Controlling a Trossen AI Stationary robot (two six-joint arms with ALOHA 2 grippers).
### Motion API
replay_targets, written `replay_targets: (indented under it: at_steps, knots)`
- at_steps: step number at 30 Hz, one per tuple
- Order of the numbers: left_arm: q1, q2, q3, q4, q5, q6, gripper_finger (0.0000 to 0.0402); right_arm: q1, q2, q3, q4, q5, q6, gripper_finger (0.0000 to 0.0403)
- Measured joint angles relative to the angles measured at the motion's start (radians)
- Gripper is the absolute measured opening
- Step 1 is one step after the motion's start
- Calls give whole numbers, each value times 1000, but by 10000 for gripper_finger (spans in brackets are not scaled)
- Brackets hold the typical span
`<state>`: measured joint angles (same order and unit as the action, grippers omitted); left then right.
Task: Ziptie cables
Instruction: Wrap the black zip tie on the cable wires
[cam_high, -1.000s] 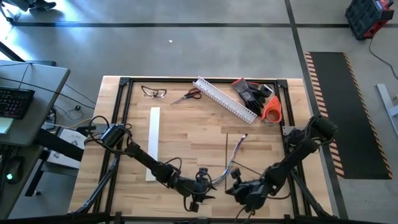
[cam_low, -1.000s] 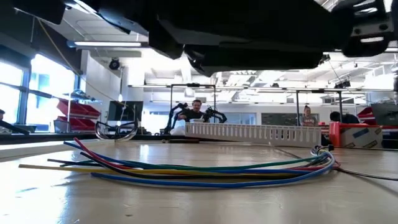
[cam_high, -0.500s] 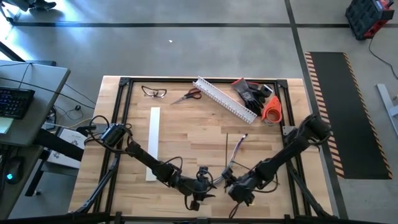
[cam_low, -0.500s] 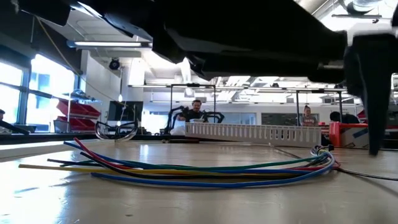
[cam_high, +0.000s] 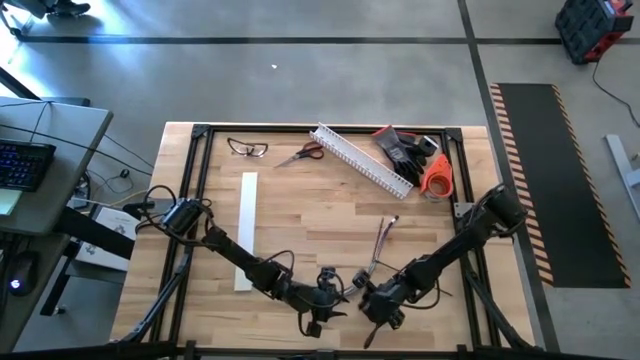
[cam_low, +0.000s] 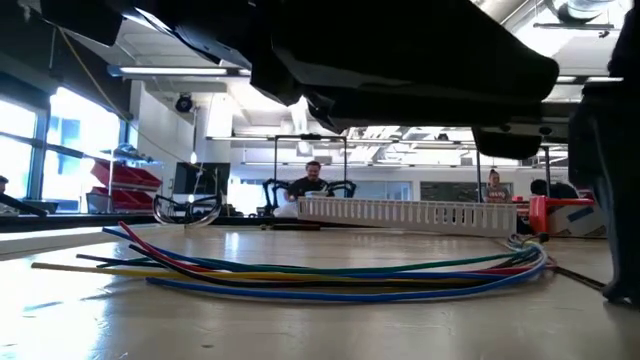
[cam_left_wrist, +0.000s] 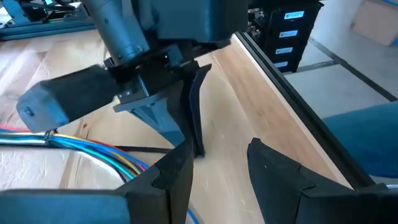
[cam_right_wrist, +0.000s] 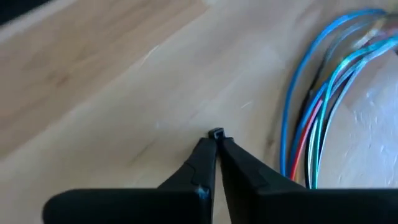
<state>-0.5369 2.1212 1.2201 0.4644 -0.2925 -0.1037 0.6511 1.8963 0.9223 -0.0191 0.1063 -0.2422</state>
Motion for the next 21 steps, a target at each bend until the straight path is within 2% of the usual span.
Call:
replay_targets:
  at_steps: [4,11,13,18,21]
  knots:
    - [0,0,0,0,4,1,131,15,1,-3,70,20,128,1]
    - [-1,0,0,-2,22,2,131,119,0,-52,159,297,247,0]
    - [-3,0,0,-1,22,3,131,148,-1,-110,282,353,300,0]
    - [-5,0,0,3,22,20,131,210,-4,-278,722,463,360,0]
    - [-4,6,0,12,21,26,131,220,-4,-329,871,504,360,0]
